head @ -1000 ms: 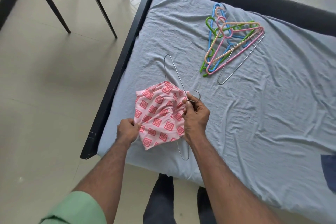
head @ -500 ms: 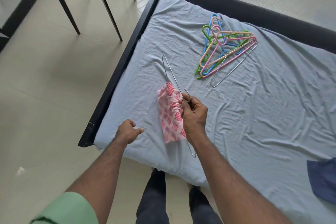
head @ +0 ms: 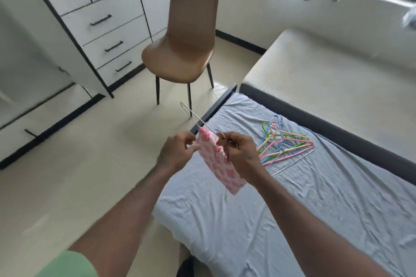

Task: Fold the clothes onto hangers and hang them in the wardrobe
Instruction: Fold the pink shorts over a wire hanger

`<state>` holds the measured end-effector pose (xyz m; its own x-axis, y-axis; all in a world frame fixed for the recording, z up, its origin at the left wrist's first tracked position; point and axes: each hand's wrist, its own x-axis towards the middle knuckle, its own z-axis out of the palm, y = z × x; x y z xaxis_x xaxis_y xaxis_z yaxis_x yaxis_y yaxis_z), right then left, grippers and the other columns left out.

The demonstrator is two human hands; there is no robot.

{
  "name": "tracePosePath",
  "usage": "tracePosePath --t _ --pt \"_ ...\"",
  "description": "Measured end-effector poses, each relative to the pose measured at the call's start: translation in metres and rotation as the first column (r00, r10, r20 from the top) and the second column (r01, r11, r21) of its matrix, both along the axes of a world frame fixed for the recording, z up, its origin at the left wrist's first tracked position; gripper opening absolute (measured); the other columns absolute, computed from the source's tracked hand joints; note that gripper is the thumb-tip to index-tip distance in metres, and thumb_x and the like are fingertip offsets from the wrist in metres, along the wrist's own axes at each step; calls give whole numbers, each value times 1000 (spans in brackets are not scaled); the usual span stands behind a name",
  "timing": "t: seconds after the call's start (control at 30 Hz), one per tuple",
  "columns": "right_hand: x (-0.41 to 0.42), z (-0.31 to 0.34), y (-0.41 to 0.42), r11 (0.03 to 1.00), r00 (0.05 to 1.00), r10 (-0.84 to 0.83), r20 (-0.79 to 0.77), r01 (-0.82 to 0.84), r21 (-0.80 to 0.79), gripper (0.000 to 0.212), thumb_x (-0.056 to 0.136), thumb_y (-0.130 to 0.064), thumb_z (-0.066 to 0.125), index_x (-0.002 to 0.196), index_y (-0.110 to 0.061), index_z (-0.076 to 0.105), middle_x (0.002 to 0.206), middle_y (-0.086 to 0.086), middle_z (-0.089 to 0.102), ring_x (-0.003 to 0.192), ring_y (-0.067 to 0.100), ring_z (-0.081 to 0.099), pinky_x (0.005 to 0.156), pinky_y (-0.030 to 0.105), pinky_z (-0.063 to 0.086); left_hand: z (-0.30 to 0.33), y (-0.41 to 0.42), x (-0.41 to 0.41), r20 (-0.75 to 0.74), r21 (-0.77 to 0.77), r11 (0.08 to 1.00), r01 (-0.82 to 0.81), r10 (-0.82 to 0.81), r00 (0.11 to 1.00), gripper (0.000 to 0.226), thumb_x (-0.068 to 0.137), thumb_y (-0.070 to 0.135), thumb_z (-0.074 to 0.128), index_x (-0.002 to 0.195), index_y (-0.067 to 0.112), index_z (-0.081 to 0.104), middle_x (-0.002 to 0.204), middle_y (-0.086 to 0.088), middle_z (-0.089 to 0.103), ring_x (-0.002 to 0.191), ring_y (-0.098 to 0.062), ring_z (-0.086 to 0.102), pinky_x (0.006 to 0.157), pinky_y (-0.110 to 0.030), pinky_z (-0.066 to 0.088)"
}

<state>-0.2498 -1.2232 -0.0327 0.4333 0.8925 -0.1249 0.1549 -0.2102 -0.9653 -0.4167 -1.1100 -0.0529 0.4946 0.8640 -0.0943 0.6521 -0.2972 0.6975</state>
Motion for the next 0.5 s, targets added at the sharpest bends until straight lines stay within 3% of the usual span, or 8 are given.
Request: tracePosePath --t 0.07,0.2,0.33,0.4,0.5 --pt "-10 42 18 995 991 94 95 -95 12 29 91 -10 65 90 -36 79 72 -11 71 57 -1 56 60 34 49 52 8 -18 53 77 989 -130 126 991 15 89 27 75 92 12 75 84 -1 73 74 -17 66 71 -31 52" --pt "-51 120 57 964 958 252 136 -260 46 21 97 0 61 109 -10 76 91 1 76 61 3 61 59 27 50 139 25 -80 47 330 922 -203 198 979 19 88 27 77 100 14 73 91 -2 70 84 -20 64 78 -40 56" --pt "-99 197 95 913 920 370 129 -386 133 24 98 8 56 106 -8 72 90 10 74 54 3 56 49 19 45 220 48 -138 -81 637 765 -92 186 979 34 86 32 78 119 26 72 114 2 67 109 -21 57 88 -39 38" --pt "-124 234 119 882 900 424 99 -435 180 29 96 11 53 105 -10 70 88 15 75 54 8 54 45 22 42 262 60 -167 -133 724 689 -34 188 973 25 89 34 73 114 32 75 116 7 67 110 -18 57 84 -36 27" --pt "-167 286 153 837 872 484 72 -486 254 32 93 12 52 105 -13 68 82 13 75 54 14 52 45 26 38 322 74 -210 -158 769 639 -16 214 964 14 95 32 67 103 28 78 101 8 72 99 -20 61 85 -42 33"
